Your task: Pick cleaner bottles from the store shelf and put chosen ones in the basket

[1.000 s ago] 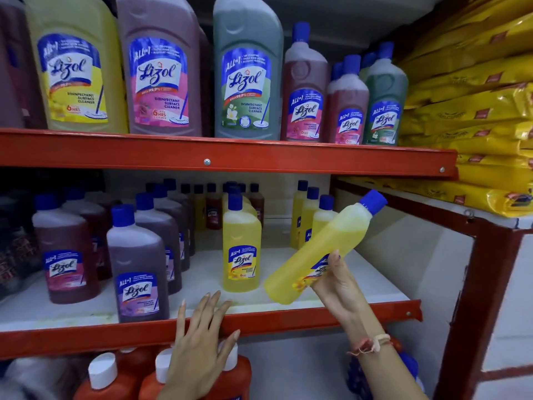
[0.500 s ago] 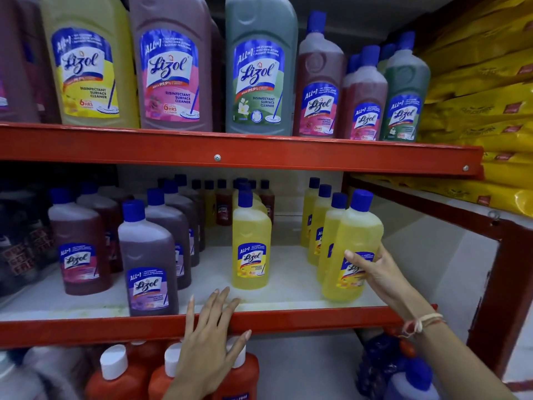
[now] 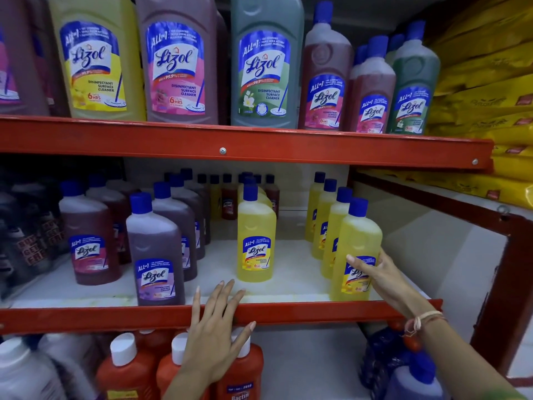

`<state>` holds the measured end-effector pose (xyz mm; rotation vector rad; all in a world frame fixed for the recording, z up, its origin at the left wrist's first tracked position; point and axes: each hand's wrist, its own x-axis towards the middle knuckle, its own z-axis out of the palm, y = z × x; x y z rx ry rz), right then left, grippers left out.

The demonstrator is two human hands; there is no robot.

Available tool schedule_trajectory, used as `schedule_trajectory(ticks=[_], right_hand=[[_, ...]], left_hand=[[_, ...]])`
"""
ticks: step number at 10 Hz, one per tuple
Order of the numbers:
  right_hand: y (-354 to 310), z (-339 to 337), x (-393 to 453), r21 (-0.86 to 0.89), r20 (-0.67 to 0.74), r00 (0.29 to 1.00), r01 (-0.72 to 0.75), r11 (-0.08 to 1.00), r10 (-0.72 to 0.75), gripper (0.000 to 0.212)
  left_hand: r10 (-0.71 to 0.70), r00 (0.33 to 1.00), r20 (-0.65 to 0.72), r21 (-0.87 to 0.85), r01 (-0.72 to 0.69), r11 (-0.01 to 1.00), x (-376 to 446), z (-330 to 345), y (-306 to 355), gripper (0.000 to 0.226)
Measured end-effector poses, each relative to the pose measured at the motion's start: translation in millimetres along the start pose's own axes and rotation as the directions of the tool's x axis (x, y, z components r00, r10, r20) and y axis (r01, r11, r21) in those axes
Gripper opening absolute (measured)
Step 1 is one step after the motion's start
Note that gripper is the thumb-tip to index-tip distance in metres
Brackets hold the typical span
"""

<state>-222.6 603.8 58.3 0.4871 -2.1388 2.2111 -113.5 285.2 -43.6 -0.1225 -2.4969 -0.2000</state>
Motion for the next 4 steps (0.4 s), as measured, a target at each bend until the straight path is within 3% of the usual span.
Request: schedule_trajectory(ticks=[2, 3, 4], right_hand=[[-1.7, -0.5, -3.3, -0.079, 0.004, 1.0, -0.006, 0.997, 0.007, 0.064], [-5.6, 4.9, -7.4, -0.125, -0.072, 0.997, 0.013, 0.992, -0.022, 0.078], [-22.8, 12.0, -16.0, -0.282, -0.276, 0.938, 0.128, 0.951, -0.208, 0.079]], left_hand=[[0.001, 1.0, 0.012, 0.016, -0.001, 1.0, -0.5, -1.6, 0.7, 0.058], [-0.001, 1.0, 0.002, 0.012, 0.001, 1.0, -1.8, -2.3, -1.2, 0.057], [-0.019, 0.998, -0.063, -0.087, 0.013, 0.996, 1.7, -13.5, 2.8, 0.057]])
